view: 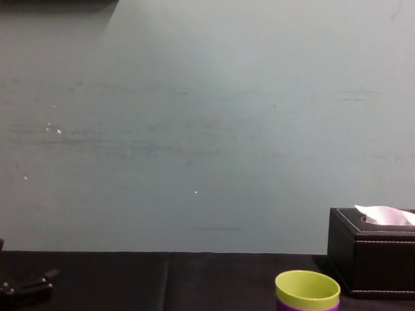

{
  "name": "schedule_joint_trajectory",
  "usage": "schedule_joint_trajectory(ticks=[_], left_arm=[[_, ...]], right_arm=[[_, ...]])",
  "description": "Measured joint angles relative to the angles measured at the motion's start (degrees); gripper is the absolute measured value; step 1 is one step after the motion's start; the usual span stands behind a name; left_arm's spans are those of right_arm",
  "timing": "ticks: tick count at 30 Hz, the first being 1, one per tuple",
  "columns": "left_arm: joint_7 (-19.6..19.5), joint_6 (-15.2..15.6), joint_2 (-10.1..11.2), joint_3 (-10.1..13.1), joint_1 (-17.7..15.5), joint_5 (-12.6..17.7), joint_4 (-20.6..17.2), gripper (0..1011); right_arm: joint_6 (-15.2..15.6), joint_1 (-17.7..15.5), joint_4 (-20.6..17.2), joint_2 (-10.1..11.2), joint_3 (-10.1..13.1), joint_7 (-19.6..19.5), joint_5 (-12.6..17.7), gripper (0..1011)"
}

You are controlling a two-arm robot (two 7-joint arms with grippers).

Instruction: Stack the three plastic cups sequentially using one hand.

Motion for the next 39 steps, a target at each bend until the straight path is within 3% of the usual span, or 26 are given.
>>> schedule_joint_trajectory(ticks=[9, 15, 19, 39], left_arm=[[0.0, 0.0, 0.0, 0.0, 0.0, 0.0, 0.0, 1011], [0.0, 0.0, 0.0, 0.0, 0.0, 0.0, 0.0, 1011], [0.0, 0.0, 0.0, 0.0, 0.0, 0.0, 0.0, 1011], [0.0, 0.0, 0.0, 0.0, 0.0, 0.0, 0.0, 1011]], right_arm=[[-0.06, -0.15, -0.12, 0.18, 0.09, -0.01, 0.02, 996], [-0.13, -0.23, -0.2, 0.25, 0.15, -0.02, 0.05, 883], [-0.16, -0.26, -0.25, 0.28, 0.17, -0.02, 0.08, 756], [-0.24, -0.34, -0.33, 0.36, 0.25, -0.02, 0.09, 718]])
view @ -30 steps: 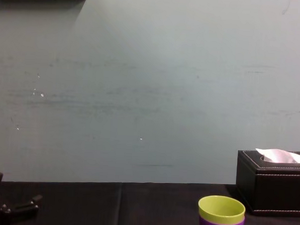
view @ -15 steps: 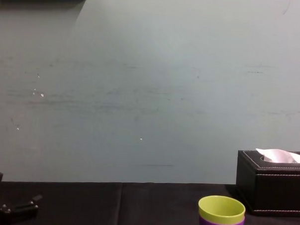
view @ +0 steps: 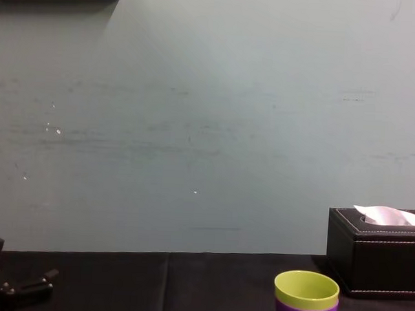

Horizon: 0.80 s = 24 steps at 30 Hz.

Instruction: Stack the three plastic cups sequentially using one hand.

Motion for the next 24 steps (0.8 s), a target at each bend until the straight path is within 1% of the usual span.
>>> schedule_joint_trajectory(ticks=[15, 18, 21, 22, 24], left_arm=[[0.0, 0.0, 0.0, 0.0, 0.0, 0.0, 0.0, 1011], [0.0, 0.0, 0.0, 0.0, 0.0, 0.0, 0.0, 1011], [0.0, 0.0, 0.0, 0.0, 0.0, 0.0, 0.0, 1011], [0.0, 0.0, 0.0, 0.0, 0.0, 0.0, 0.0, 1011], [0.0, 0.0, 0.0, 0.0, 0.0, 0.0, 0.0, 1011]], right_arm=[[0.08, 0.0, -0.28, 0.16, -0.04, -0.02, -0.06, 718], [0.95, -0.11, -2.74, 1.35, 0.06, -0.29, 0.03, 718], [2.7, -0.59, -5.82, 2.76, 0.71, -0.89, 0.97, 718], [4.05, -0.91, -7.75, 3.69, 1.2, -1.25, 1.73, 718], [5.61, -1.17, -9.85, 4.77, 1.8, -1.73, 2.52, 718]])
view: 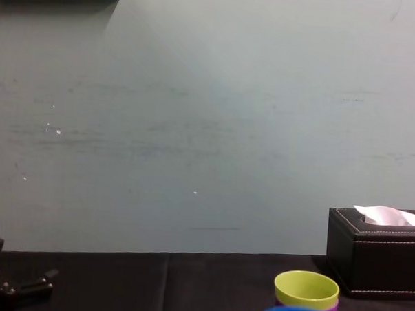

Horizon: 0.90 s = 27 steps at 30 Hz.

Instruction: Stack the three plastic cups sequentially using one hand.

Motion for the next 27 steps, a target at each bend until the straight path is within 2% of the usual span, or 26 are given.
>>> schedule_joint_trajectory(ticks=[6, 7, 11, 19, 27], left_arm=[[0.0, 0.0, 0.0, 0.0, 0.0, 0.0, 0.0, 1011], [0.0, 0.0, 0.0, 0.0, 0.0, 0.0, 0.0, 1011], [0.0, 0.0, 0.0, 0.0, 0.0, 0.0, 0.0, 1011], [0.0, 0.0, 0.0, 0.0, 0.0, 0.0, 0.0, 1011], [0.0, 0.0, 0.0, 0.0, 0.0, 0.0, 0.0, 1011]], right_arm=[[7.11, -0.06, -7.36, 4.17, 2.83, -2.01, 4.36, 718], [7.11, -0.06, -7.36, 4.17, 2.83, -2.01, 4.36, 718], [10.82, 1.11, -9.42, 5.87, 4.16, -3.02, 6.73, 718], [12.77, 3.41, -9.15, 6.62, 4.78, -4.2, 8.6, 718], [13.63, 7.26, -7.14, 6.1, 3.67, -5.33, 8.65, 718]])
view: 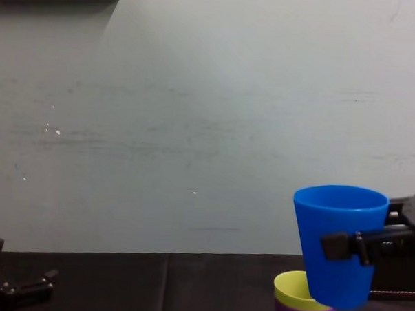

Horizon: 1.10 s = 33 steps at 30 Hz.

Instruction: Stack the three plastic cups sequentially using one hand.

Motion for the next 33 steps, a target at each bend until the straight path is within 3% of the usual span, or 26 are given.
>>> schedule_joint_trajectory(ticks=[17, 33], left_arm=[[0.0, 0.0, 0.0, 0.0, 0.01, 0.0, 0.0, 1012], [0.0, 0.0, 0.0, 0.0, 0.0, 0.0, 0.0, 1012]], right_arm=[[-0.6, 8.43, 10.7, -5.76, -4.56, 0.06, -3.48, 718], [-1.21, 12.27, 16.63, -8.72, -6.24, 1.52, -3.39, 718]])
